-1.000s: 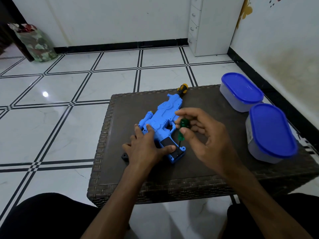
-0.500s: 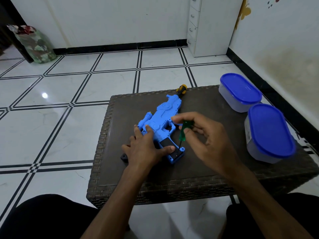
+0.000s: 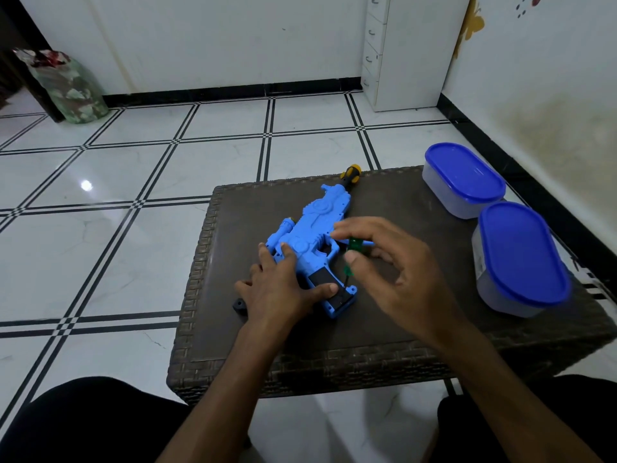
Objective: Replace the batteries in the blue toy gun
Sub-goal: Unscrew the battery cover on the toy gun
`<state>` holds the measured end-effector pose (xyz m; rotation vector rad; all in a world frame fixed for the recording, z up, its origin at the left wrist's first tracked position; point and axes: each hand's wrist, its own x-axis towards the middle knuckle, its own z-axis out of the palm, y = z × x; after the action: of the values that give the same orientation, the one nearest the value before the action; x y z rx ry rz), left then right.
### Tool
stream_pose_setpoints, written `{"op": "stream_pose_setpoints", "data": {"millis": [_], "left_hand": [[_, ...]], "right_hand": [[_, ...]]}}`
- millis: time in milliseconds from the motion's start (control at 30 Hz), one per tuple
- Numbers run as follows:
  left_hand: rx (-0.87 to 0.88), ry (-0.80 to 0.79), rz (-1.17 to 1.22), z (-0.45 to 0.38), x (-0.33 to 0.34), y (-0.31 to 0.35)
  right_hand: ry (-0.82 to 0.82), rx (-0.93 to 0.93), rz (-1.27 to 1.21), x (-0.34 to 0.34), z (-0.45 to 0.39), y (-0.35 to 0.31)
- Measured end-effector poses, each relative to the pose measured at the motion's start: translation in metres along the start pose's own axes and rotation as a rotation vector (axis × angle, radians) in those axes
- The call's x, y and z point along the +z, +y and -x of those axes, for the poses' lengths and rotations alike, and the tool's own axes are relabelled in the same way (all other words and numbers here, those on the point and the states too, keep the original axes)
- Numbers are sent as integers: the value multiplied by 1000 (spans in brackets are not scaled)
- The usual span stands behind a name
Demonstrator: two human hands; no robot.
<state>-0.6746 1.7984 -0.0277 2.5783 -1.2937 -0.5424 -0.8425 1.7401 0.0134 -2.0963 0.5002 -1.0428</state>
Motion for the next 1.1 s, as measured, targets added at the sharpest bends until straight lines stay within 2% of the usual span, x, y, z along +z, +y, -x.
{"op": "stream_pose_setpoints", "data": {"millis": [167, 333, 500, 1100], "left_hand": [[9, -4, -5, 0, 0, -1], [5, 0, 2, -1, 0, 0], [6, 1, -14, 0, 1, -1], [0, -10, 11, -1, 0, 0]], "right_hand": [[11, -57, 63, 0, -3, 2], [8, 32, -54, -1, -1, 0], [-15, -19, 23, 1, 1, 2], [115, 0, -3, -5, 2, 3]]}}
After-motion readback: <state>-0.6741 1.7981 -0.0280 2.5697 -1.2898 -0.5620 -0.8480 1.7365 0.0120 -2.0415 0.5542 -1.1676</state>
